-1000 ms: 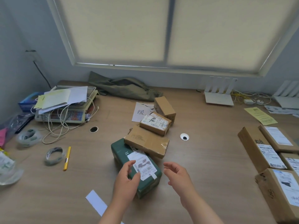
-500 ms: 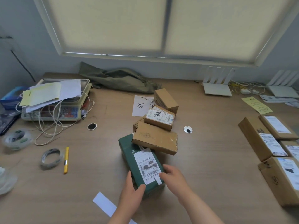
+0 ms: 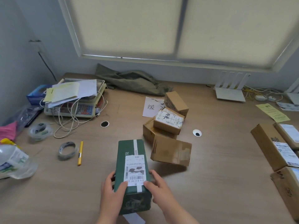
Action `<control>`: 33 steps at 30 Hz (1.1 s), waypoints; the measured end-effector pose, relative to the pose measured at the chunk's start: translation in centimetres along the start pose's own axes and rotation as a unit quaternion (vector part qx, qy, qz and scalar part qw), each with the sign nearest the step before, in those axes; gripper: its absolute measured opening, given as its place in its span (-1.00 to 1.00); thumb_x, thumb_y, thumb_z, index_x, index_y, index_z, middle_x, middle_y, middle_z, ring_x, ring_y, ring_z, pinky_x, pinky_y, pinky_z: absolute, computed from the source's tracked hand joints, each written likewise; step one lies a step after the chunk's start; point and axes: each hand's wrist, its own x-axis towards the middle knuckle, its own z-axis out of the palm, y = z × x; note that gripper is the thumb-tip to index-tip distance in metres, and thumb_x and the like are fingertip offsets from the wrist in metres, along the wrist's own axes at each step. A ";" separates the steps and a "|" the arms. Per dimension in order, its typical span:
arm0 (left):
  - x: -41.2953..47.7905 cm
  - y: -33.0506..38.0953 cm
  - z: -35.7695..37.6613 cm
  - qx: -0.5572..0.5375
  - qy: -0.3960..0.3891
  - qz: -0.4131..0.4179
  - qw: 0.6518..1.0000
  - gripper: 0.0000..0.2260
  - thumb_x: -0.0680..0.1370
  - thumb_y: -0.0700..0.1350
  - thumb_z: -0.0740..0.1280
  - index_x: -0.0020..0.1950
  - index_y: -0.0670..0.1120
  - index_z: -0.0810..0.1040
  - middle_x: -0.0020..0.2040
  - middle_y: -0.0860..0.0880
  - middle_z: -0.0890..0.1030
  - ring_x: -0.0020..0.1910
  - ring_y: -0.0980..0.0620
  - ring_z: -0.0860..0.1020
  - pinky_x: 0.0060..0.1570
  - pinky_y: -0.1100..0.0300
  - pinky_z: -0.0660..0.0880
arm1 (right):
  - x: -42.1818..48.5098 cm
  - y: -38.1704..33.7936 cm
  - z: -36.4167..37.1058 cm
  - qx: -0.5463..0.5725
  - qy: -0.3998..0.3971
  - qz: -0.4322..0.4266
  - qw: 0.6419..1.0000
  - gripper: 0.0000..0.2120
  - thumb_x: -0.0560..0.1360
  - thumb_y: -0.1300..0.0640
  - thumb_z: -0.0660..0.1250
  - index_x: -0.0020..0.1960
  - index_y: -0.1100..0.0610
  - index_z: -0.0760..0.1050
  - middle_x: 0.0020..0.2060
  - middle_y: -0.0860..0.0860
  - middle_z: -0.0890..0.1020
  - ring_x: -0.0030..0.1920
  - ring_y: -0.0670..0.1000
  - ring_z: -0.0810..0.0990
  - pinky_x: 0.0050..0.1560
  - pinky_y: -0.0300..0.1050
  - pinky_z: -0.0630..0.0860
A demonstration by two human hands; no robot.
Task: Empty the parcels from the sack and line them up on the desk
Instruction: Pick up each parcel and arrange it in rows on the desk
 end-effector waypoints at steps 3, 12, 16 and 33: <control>-1.5 1.4 -0.8 -0.038 0.016 0.026 0.999 -0.43 0.33 0.04 0.44 0.33 0.10 0.41 0.25 -0.03 0.45 0.17 -0.04 0.53 0.10 -0.09 0.59 | -0.5 -0.4 0.7 0.063 -0.034 0.006 0.997 -0.67 0.60 0.06 0.33 0.26 -0.25 0.34 0.08 0.05 0.67 0.00 0.01 0.72 -0.03 -0.06 0.68; -4.2 6.0 -0.9 -0.075 0.003 0.156 0.985 -0.52 0.57 -0.25 0.38 0.41 0.08 0.34 0.23 0.01 0.37 0.06 0.47 0.47 -0.20 0.49 0.53 | -2.1 -3.6 -1.1 0.106 -0.050 -0.090 0.989 -0.58 0.54 -0.04 0.38 0.32 -0.12 0.31 0.13 -0.01 0.67 0.08 -0.02 0.69 -0.03 -0.08 0.62; -5.4 8.2 -0.4 -0.101 -0.012 0.195 0.975 -0.47 0.43 -0.03 0.38 0.36 0.28 0.35 0.26 0.11 0.36 0.21 0.25 0.49 -0.10 0.37 0.58 | -2.4 -5.0 -2.8 0.152 -0.062 -0.110 0.980 -0.33 0.35 -0.21 0.45 0.35 -0.04 0.29 0.13 0.03 0.72 0.16 0.10 0.68 0.30 0.24 0.52; -6.3 12.8 3.3 -0.193 -0.160 0.090 0.964 -0.46 0.39 0.09 0.50 0.26 0.09 0.31 0.15 -0.03 0.59 -0.07 0.09 0.71 -0.21 0.11 0.65 | -5.7 -6.7 -8.0 0.223 -0.097 -0.240 0.940 -0.48 0.57 -0.15 0.31 0.47 0.02 0.38 0.34 0.15 0.58 0.34 0.23 0.55 0.38 0.29 0.41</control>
